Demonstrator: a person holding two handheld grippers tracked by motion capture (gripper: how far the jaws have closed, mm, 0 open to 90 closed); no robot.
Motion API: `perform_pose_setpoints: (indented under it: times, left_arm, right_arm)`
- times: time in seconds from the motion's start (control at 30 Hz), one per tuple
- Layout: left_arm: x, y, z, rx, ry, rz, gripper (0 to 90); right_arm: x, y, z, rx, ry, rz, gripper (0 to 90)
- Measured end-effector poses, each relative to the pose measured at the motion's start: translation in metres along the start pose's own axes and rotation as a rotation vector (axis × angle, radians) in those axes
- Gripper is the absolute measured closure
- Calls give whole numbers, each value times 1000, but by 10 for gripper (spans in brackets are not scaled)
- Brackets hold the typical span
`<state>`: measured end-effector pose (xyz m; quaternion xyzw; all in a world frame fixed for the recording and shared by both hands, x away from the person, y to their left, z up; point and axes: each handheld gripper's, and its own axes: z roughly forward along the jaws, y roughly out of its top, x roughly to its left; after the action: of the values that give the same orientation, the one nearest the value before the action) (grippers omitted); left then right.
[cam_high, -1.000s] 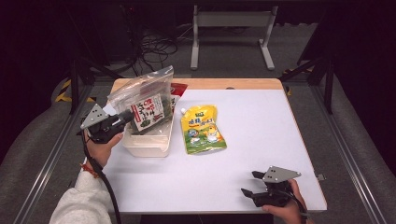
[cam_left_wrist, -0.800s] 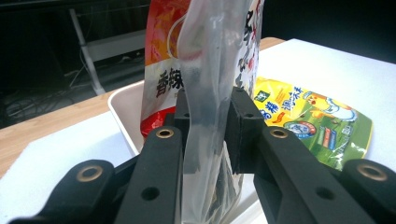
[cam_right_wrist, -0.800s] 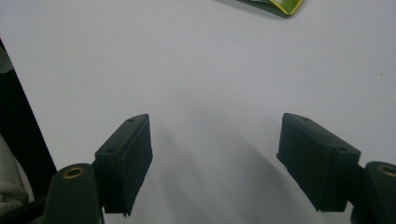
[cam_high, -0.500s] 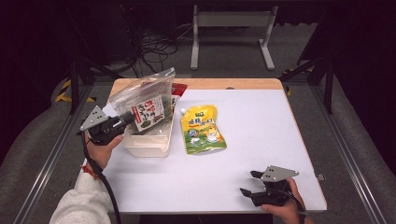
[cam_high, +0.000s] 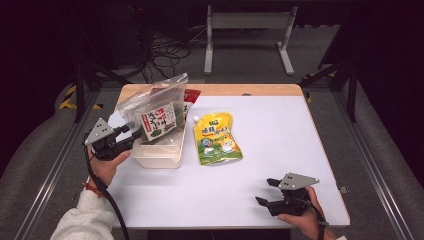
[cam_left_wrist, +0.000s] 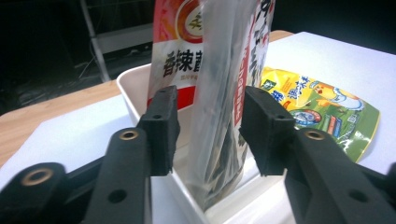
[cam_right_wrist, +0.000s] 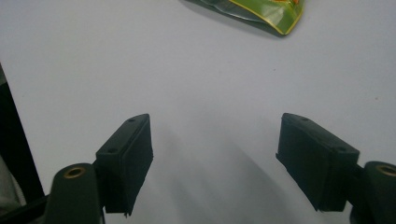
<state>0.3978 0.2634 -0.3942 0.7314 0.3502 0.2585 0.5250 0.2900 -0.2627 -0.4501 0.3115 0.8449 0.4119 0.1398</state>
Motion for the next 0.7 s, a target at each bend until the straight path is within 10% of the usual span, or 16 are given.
perform_pose_setpoints:
  times: [0.7]
  left_arm:
    - [-48, -11, -38, 76, 63, 71, 303]
  right_arm:
    - [-15, 11, 1, -41, -47, 8, 269]
